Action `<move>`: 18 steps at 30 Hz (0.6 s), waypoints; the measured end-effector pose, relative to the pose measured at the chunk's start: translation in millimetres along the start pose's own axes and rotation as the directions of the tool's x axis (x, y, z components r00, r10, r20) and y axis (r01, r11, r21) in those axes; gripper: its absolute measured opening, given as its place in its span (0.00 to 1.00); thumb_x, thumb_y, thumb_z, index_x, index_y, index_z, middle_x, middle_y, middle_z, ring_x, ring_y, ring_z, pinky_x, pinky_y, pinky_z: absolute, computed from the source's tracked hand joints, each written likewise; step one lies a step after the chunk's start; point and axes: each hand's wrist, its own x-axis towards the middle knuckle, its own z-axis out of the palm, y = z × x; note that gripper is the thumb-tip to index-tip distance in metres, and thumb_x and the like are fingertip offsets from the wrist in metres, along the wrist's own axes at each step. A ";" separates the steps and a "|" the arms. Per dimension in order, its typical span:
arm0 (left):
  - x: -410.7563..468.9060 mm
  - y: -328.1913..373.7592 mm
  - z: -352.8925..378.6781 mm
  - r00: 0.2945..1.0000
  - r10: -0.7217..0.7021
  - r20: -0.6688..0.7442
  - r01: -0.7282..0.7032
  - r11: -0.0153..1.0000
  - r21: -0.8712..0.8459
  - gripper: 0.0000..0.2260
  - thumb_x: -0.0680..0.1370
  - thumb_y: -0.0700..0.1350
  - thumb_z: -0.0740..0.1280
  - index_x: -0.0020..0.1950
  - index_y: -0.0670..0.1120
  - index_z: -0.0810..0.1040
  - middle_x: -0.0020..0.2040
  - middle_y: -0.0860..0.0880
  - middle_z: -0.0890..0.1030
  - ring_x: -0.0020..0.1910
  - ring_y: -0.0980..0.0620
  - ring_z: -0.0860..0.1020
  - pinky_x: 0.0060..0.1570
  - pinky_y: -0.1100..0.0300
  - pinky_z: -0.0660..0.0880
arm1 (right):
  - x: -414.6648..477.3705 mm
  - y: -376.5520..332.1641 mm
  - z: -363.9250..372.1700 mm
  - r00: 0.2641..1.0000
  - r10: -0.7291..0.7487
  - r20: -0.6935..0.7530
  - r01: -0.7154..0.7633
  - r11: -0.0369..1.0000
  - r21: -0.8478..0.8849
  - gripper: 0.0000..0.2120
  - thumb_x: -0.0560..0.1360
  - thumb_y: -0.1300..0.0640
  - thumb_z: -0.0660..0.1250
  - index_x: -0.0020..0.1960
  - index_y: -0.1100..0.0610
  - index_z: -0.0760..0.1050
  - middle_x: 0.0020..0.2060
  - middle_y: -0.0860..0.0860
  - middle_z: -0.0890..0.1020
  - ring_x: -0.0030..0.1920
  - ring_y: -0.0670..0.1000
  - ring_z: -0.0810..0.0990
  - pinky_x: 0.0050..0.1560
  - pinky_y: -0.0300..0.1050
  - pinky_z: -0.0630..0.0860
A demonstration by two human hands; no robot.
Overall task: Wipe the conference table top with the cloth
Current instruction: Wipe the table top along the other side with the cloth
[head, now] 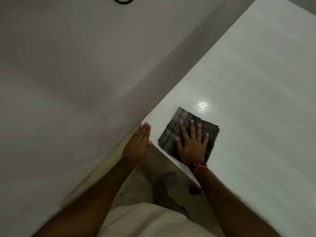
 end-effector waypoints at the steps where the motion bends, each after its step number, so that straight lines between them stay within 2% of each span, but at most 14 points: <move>1: 0.3 -0.6 -0.9 1.000 0.007 -0.004 -0.007 1.000 -0.007 0.28 0.84 0.52 0.42 0.77 0.35 0.60 0.77 0.39 0.63 0.77 0.41 0.62 0.72 0.46 0.67 | -9.4 20.7 -0.8 0.999 0.039 -0.010 -0.039 0.999 -0.004 0.34 0.78 0.29 0.39 0.82 0.38 0.44 0.83 0.49 0.42 0.82 0.58 0.38 0.76 0.70 0.35; 4: 0.3 -3.6 1.8 0.999 0.016 -0.030 -0.016 1.000 0.017 0.27 0.84 0.50 0.43 0.76 0.36 0.62 0.76 0.39 0.65 0.76 0.41 0.64 0.72 0.48 0.64 | -21.5 69.8 -14.3 0.979 0.197 -0.045 -0.196 0.980 0.025 0.34 0.78 0.29 0.40 0.82 0.38 0.43 0.83 0.50 0.44 0.82 0.59 0.40 0.76 0.73 0.40; 5: -0.6 -5.0 3.8 0.999 0.026 -0.038 -0.025 0.999 0.023 0.25 0.84 0.49 0.45 0.77 0.37 0.60 0.77 0.39 0.63 0.76 0.41 0.62 0.73 0.49 0.62 | -13.5 76.0 -19.6 0.969 0.239 -0.062 -0.237 0.971 0.036 0.34 0.78 0.29 0.41 0.82 0.37 0.43 0.83 0.50 0.44 0.82 0.59 0.41 0.76 0.73 0.40; 7: -3.6 -5.8 5.9 0.998 0.037 -0.050 -0.037 0.999 -0.007 0.25 0.84 0.44 0.51 0.79 0.41 0.49 0.80 0.43 0.53 0.79 0.44 0.52 0.76 0.52 0.55 | 19.7 67.5 -28.9 0.929 0.348 -0.124 -0.338 0.936 0.094 0.34 0.78 0.29 0.41 0.82 0.38 0.44 0.83 0.51 0.45 0.82 0.61 0.42 0.75 0.76 0.41; 9: -8.5 -11.2 8.9 0.999 0.029 -0.043 -0.031 0.999 -0.044 0.29 0.83 0.41 0.55 0.78 0.44 0.42 0.80 0.47 0.44 0.79 0.48 0.43 0.76 0.54 0.47 | 55.0 36.6 -31.9 0.883 0.442 -0.156 -0.418 0.893 0.165 0.35 0.79 0.30 0.41 0.83 0.40 0.46 0.83 0.54 0.46 0.81 0.64 0.42 0.72 0.79 0.44; 11: -12.7 -18.7 9.8 0.997 0.050 -0.056 -0.052 0.997 -0.049 0.32 0.80 0.37 0.59 0.78 0.45 0.43 0.79 0.47 0.45 0.78 0.48 0.43 0.75 0.54 0.47 | 64.0 -1.5 -21.9 0.922 0.360 -0.142 -0.345 0.931 0.116 0.34 0.80 0.31 0.42 0.83 0.42 0.45 0.83 0.56 0.45 0.81 0.66 0.42 0.72 0.81 0.40; 14: -13.0 -30.7 -0.3 0.992 0.124 -0.038 -0.127 0.988 -0.085 0.36 0.75 0.30 0.62 0.78 0.44 0.48 0.80 0.45 0.52 0.78 0.46 0.49 0.75 0.50 0.53 | 22.5 -44.3 3.5 0.997 0.057 -0.052 -0.059 0.998 -0.035 0.34 0.80 0.30 0.43 0.82 0.40 0.39 0.82 0.54 0.40 0.81 0.63 0.38 0.70 0.73 0.30; 16: -11.3 -37.9 -6.5 0.989 0.150 0.007 -0.147 0.980 -0.135 0.36 0.76 0.30 0.59 0.78 0.46 0.46 0.80 0.47 0.50 0.79 0.48 0.48 0.76 0.51 0.51 | -2.8 -42.4 9.6 0.997 -0.073 0.021 0.074 0.996 -0.051 0.34 0.80 0.29 0.44 0.82 0.38 0.40 0.82 0.51 0.39 0.81 0.61 0.36 0.72 0.71 0.30; 18: -9.9 -46.0 -9.6 0.985 0.165 0.059 -0.154 0.976 -0.157 0.36 0.76 0.31 0.55 0.80 0.49 0.44 0.81 0.49 0.48 0.80 0.48 0.47 0.78 0.47 0.54 | 1.0 -14.2 1.6 0.989 -0.143 0.036 0.145 0.987 -0.068 0.34 0.78 0.29 0.45 0.82 0.37 0.44 0.83 0.49 0.42 0.81 0.59 0.39 0.75 0.72 0.36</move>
